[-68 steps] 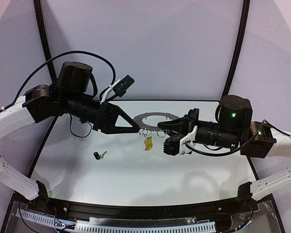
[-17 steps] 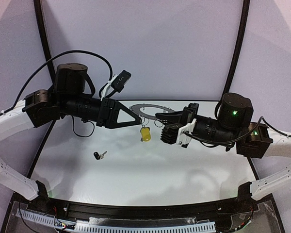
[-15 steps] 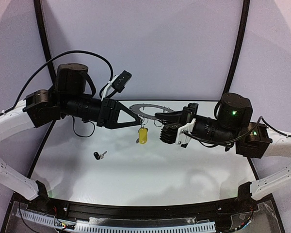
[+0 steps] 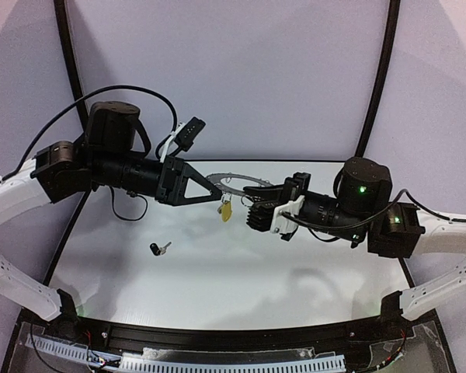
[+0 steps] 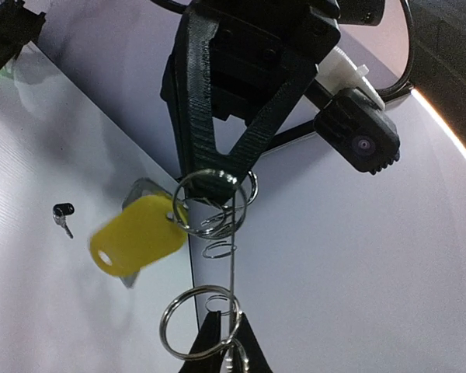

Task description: Remove the keys from the keyring

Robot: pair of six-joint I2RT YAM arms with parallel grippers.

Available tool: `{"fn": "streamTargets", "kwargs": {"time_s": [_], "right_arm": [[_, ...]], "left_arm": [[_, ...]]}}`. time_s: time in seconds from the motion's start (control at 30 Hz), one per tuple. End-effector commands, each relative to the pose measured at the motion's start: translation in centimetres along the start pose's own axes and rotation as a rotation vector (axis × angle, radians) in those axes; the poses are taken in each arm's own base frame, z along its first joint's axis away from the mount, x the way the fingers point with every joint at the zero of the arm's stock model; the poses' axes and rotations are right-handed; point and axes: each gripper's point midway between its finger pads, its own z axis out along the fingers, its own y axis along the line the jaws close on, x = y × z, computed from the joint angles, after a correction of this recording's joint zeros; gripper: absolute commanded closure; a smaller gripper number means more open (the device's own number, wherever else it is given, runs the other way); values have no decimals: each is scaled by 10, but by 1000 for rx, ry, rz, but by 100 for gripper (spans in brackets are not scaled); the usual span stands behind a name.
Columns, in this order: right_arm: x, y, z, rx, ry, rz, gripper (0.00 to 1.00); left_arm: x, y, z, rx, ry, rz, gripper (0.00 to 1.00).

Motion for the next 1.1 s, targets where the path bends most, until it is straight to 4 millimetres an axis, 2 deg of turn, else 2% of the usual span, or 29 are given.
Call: {"fn": "streamTargets", "kwargs": {"time_s": [0.0,0.03,0.17,0.3,0.33,0.37,0.43,0.5,0.63,0.73,0.77,0.87,0.9,1.07], "right_arm": [[19,21,11,-19,65,81,87],[21,25,14,-18,69,94,84],[30,48,21,-30,78,209,61],[36,59,23,-12,76,286,45],[40,59,22,0,86,321,41],[41,59,22,6,92,328,39],[45,61,24,31,102,407,35],[44,71,31,2,91,451,29],[51,69,41,46,127,518,25],[47,64,50,85,99,544,24],[40,61,56,96,67,538,24],[15,63,64,77,-17,476,26],[-1,66,71,81,-58,402,27],[-15,71,93,125,-99,285,31]], "left_arm": [[0,2,-23,-106,1,-158,99],[0,9,-23,-145,0,-187,99],[19,46,-23,-346,65,-390,99],[21,67,-30,-417,54,-507,99],[23,80,-35,-464,49,-572,99],[23,80,-35,-466,43,-592,99],[36,112,-45,-564,55,-763,99],[41,128,-49,-594,48,-882,99],[44,141,-47,-632,57,-973,99],[42,151,-49,-658,34,-1040,99],[41,160,-51,-671,6,-1089,99],[31,167,-51,-669,-77,-1148,99],[18,167,-49,-632,-138,-1166,99],[6,170,-63,-663,-270,-1221,99]]}}
